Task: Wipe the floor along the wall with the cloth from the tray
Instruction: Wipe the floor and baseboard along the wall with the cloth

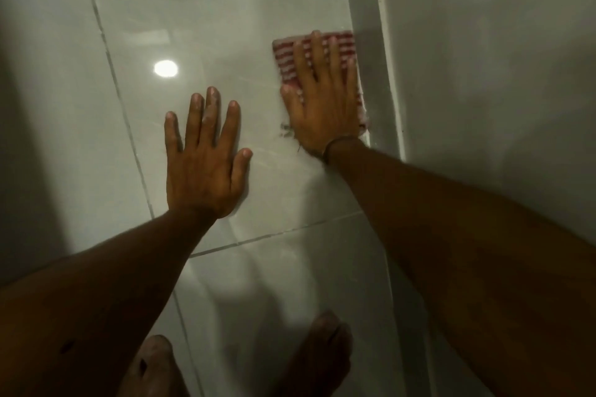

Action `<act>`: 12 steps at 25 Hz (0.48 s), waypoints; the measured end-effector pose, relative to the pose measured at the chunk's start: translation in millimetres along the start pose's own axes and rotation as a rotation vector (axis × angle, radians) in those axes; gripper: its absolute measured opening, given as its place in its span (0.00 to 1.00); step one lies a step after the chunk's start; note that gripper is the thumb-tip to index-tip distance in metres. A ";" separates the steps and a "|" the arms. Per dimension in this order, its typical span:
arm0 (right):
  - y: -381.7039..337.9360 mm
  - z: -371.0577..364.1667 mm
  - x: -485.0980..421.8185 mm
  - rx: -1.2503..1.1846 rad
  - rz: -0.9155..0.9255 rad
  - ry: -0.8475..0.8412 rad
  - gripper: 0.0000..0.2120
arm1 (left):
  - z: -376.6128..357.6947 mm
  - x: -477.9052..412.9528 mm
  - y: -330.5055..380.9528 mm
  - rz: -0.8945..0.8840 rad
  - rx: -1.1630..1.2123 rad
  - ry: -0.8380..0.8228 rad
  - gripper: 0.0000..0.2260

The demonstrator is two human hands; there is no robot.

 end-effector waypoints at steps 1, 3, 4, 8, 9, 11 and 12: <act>4.9 4.6 -9.7 -0.014 -0.041 0.009 0.35 | -0.4 0.1 0.5 0.003 -0.005 0.003 0.33; 8.1 8.6 -17.1 -0.020 -0.080 0.011 0.35 | -1.0 0.3 -0.4 0.004 -0.013 -0.001 0.33; 7.8 9.0 -15.9 -0.019 -0.087 0.014 0.34 | -0.8 0.3 -0.8 0.000 -0.009 -0.001 0.33; 13.1 6.3 12.3 -0.072 -0.109 0.019 0.32 | -2.0 1.0 -2.3 -0.009 0.011 0.009 0.33; 16.1 4.6 27.1 -0.082 -0.121 0.032 0.31 | -1.5 1.0 -2.9 -0.012 0.018 0.012 0.33; 24.2 -1.7 64.3 -0.089 -0.154 0.054 0.31 | -0.5 1.2 -2.6 -0.018 0.022 0.016 0.33; 28.2 -5.7 85.1 -0.088 -0.170 0.046 0.31 | -0.1 1.3 -2.4 -0.019 0.020 0.021 0.33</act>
Point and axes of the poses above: each hand's wrist, its own x-axis away from the middle knuckle, its own z-axis out of the back of the hand, y = z × x, the point moved 2 cm from there along -x, towards the middle knuckle, and after that the axes turned 7 degrees about -z, right-handed, at the moved point
